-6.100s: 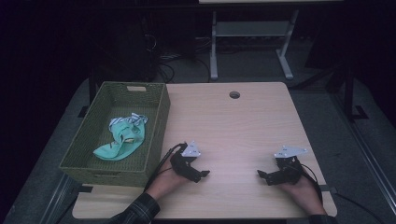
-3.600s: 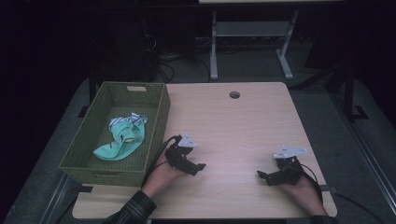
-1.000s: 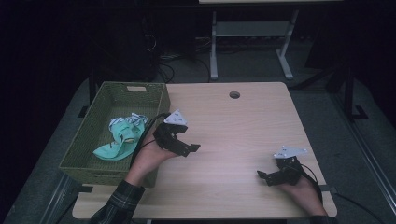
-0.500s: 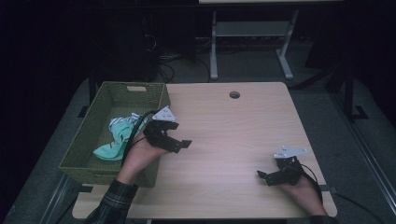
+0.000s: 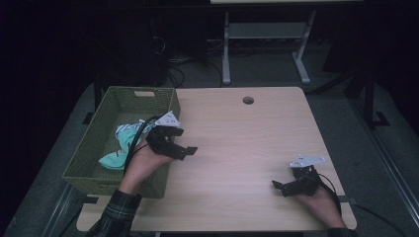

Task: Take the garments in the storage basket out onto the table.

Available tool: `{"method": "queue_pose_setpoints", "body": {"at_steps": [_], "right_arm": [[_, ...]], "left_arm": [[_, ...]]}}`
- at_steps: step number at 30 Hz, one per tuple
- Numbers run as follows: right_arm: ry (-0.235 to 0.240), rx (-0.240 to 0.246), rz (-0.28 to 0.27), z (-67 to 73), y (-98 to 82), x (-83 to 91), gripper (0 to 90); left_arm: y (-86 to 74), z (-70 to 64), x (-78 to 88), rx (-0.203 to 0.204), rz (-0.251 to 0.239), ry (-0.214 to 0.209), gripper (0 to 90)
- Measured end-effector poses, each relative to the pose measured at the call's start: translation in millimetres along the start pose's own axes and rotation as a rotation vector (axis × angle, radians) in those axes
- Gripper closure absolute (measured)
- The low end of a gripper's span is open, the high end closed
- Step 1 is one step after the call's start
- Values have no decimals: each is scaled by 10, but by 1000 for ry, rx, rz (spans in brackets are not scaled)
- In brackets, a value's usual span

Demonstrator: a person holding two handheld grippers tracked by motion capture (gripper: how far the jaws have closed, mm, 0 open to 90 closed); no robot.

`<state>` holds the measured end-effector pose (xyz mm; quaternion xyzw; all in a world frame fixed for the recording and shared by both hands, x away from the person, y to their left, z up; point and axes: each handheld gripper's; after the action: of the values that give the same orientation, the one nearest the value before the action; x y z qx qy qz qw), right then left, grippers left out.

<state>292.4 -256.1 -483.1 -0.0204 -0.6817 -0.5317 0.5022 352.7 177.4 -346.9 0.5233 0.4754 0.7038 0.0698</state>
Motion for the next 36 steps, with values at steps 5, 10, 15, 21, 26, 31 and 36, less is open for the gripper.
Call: {"method": "queue_pose_setpoints", "body": {"at_steps": [5, 10, 15, 21, 26, 31, 36], "right_arm": [[0, -1, 0, 1, 0, 0, 21], [0, 0, 0, 0, 0, 0, 21], [0, 0, 0, 0, 0, 0, 21], [0, 0, 0, 0, 0, 0, 21], [0, -1, 0, 0, 0, 0, 21], [0, 1, 0, -1, 0, 0, 21], [0, -1, 0, 0, 0, 1, 20]], "left_arm": [[-31, 68, 72, 21, -6, 18, 149], [-55, 120, 132, 31, -11, 25, 168], [-81, 166, 168, 39, -10, 33, 168], [-118, 229, 209, 52, -13, 42, 169], [-149, 285, 258, 58, -14, 53, 172], [-187, 342, 299, 68, -14, 66, 205], [-232, 410, 337, 80, -21, 81, 221]]}}
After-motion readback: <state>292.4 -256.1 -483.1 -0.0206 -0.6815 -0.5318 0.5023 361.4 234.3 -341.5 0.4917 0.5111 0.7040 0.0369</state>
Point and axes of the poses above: each handheld gripper's, and its own axes: x roughly backward along the jaws, y roughly out of its top, z roughly to its left, and after that the axes turned 3 degrees about y, right-handed
